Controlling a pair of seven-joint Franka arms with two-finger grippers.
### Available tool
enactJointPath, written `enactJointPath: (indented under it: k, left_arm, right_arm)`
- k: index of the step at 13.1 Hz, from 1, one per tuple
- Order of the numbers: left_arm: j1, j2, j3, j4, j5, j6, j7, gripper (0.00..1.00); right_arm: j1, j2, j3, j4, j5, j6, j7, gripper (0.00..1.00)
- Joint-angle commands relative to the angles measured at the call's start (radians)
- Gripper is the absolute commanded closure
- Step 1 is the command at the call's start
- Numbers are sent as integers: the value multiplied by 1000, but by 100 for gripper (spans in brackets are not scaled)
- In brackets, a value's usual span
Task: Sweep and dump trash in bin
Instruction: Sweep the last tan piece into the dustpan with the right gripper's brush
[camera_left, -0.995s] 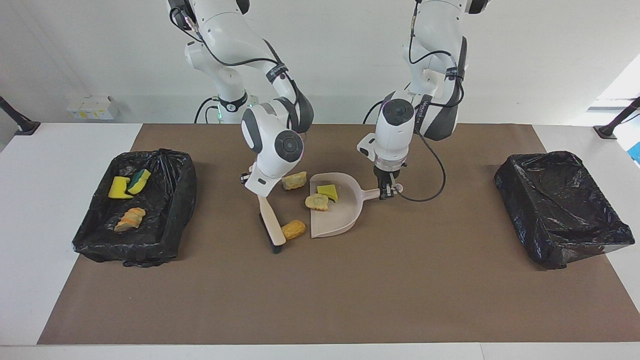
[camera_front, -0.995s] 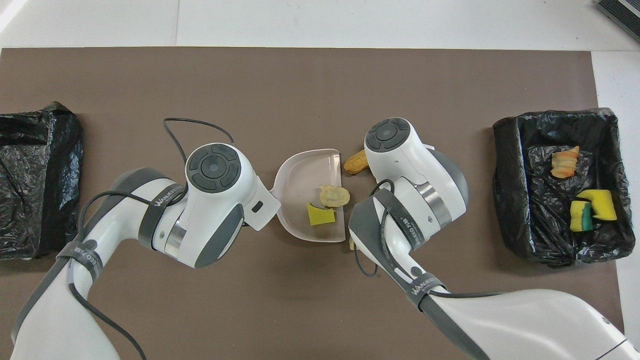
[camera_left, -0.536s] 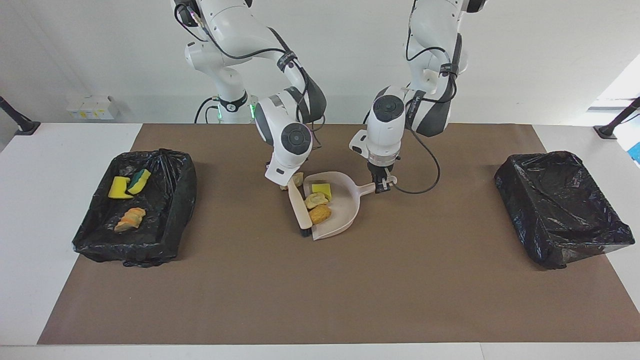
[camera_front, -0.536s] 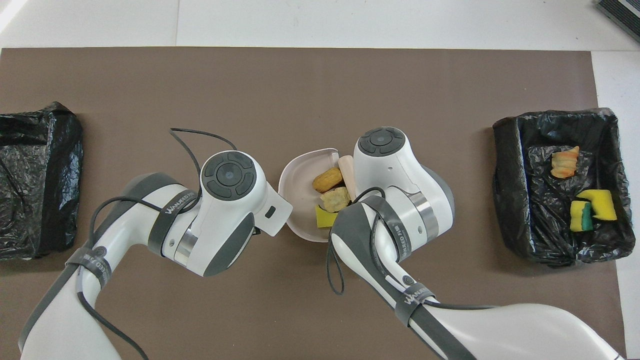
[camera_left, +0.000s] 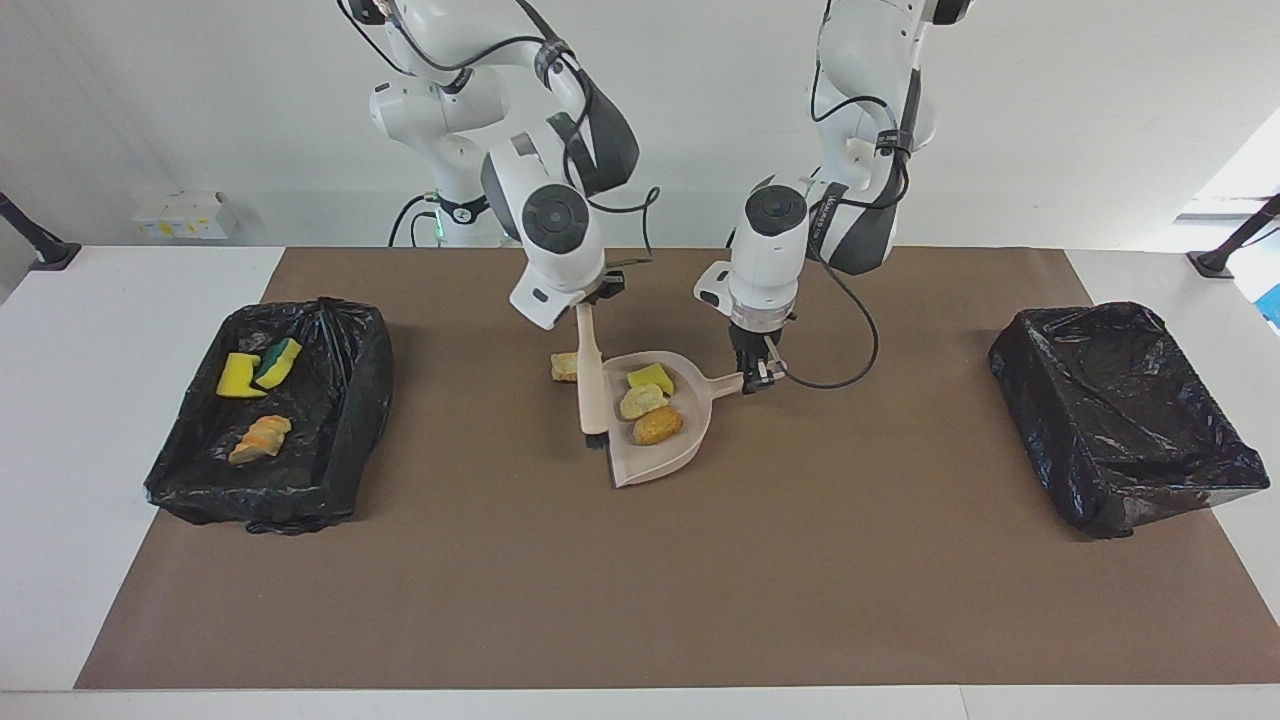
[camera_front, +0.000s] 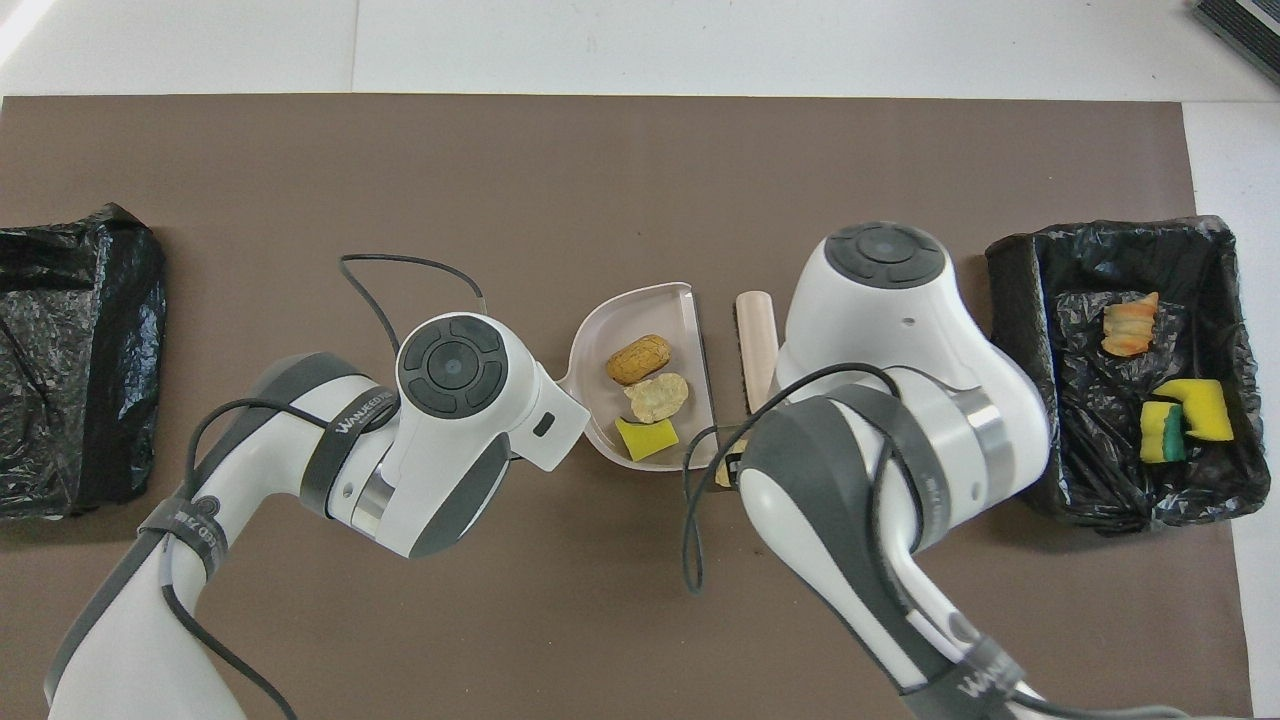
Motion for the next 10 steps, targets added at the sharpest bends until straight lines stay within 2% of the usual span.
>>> enactJointPath:
  k: [1,3,4,5,6,10]
  left_arm:
    - [67,-43,6,-19,-37,9,113,100]
    - [80,-115,10,-17,-47,-99,177,100]
    - [80,-144,13,-17,-48,-162,165,100]
    - [77,-165,10,-26,-47,-208,160,100]
    - [65,-172,13,-34,-47,-224,149,100]
    - [25,-245,9,-175,4,-187,99,100]
  right_arm:
    - [-33,-108,9,-132,-42,-39,109,100]
    - [-36,-233,9,-357,-51,86,84,100]
    - [-39,-267,9,-447,-51,145,34,100]
    - [-43,-269,11,-495,-50,191,9,100]
    - [-36,-266,14,-515,-44,220,10,100]
    - [-24,-252,16,-535,53,279,-14,100]
